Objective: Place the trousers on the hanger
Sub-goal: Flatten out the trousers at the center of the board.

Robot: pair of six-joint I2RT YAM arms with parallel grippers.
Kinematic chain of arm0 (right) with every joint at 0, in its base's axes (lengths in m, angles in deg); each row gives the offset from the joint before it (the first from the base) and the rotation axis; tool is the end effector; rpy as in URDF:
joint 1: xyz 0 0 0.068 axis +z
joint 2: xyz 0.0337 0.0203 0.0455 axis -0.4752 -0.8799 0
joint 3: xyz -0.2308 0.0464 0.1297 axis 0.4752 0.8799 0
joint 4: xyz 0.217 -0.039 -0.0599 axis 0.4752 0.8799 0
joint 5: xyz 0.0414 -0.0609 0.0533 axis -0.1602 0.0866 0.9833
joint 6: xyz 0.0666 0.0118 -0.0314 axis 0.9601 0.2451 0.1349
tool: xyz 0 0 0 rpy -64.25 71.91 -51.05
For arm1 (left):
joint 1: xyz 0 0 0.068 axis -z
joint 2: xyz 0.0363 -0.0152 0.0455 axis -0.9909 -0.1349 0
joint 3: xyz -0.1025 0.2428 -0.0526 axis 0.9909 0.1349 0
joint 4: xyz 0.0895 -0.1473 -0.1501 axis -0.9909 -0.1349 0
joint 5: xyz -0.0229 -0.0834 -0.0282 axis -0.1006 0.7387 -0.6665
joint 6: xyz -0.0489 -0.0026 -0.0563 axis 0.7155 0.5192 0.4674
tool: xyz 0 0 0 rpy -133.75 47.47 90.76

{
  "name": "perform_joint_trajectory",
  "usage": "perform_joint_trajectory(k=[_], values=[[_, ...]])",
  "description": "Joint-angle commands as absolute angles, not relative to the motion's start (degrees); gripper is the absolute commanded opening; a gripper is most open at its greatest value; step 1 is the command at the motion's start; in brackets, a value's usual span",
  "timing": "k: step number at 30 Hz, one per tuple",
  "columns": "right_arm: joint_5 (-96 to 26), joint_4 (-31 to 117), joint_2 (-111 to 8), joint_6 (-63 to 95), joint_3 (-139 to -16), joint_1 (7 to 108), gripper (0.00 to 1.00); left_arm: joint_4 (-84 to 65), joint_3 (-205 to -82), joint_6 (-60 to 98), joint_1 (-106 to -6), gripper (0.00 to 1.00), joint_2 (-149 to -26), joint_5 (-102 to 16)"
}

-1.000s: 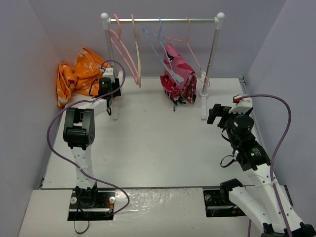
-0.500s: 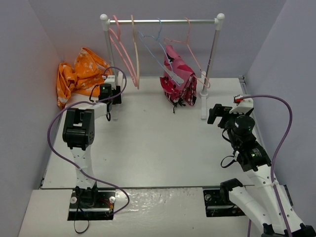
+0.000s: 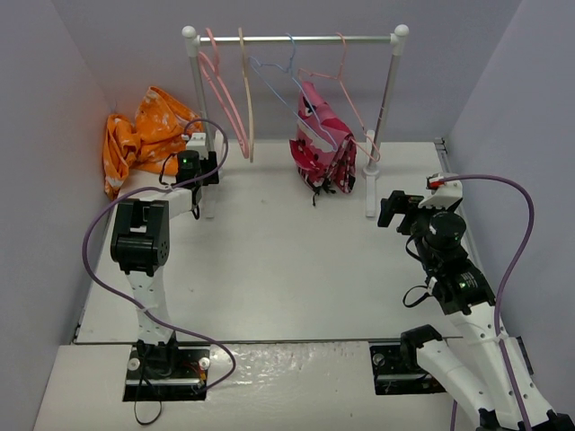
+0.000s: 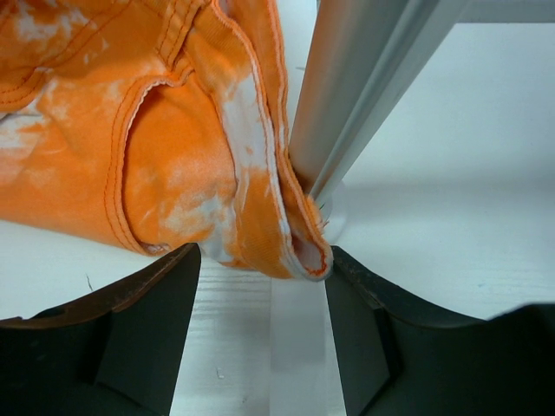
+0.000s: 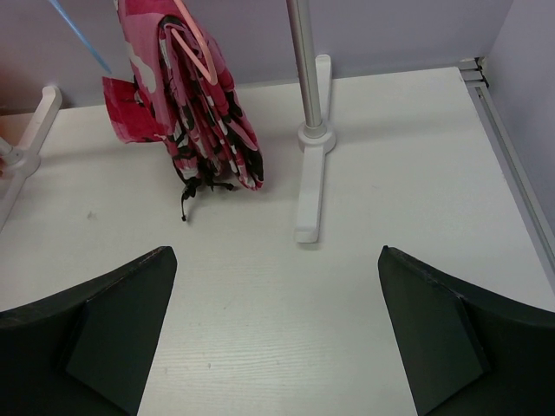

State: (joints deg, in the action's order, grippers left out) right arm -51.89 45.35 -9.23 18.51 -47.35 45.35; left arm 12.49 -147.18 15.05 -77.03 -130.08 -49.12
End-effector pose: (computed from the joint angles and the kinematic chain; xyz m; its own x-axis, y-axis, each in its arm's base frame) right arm 0.1521 0.0353 0.3675 0.0334 0.1751 -0.9840 -0.1344 0.9764 0.1692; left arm 0.4660 -0.0448 0.2014 -0.3315 -0.1009 -0.9381 0.0821 0.9874 -0.1352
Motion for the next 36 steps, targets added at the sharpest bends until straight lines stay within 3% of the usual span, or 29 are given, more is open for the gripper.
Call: perform_joint_trajectory(k=[1, 9, 13, 16, 21, 23, 28, 36], values=[[-51.4, 42.3, -8.7, 19.1, -49.7, 45.6, 1.00, 18.7, -148.8, 15.1, -77.6, 0.55, -125.1, -47.7], [-51.3, 42.3, -8.6, 19.1, -49.7, 45.6, 1.00, 17.9, -149.9, 15.8, -77.7, 0.55, -125.2, -46.8], [-51.2, 42.3, -8.6, 19.2, -49.7, 45.6, 1.00, 15.9, -151.1, 15.8, -77.7, 0.50, -126.3, -46.8], [-51.2, 42.3, -8.5, 19.2, -49.6, 45.6, 1.00, 16.2, -151.5, 15.7, -77.7, 0.40, -126.5, -47.6], [-51.0, 42.3, -8.5, 19.2, -49.7, 45.6, 1.00, 16.4, -151.6, 15.3, -77.9, 0.07, -125.2, -49.4], [-51.0, 42.3, -8.6, 19.2, -50.0, 45.6, 1.00, 16.6, -151.1, 14.7, -78.1, 0.01, -123.9, -50.0], [-50.7, 42.3, -8.7, 19.0, -50.6, 45.6, 1.00, 14.9, -148.9, 12.3, -79.2, 0.00, -117.4, -52.2], [-48.9, 42.3, -11.0, 18.8, -53.4, 45.6, 1.00, -5.7, -151.3, 6.9, -84.9, 0.00, -99.5, -54.0]])
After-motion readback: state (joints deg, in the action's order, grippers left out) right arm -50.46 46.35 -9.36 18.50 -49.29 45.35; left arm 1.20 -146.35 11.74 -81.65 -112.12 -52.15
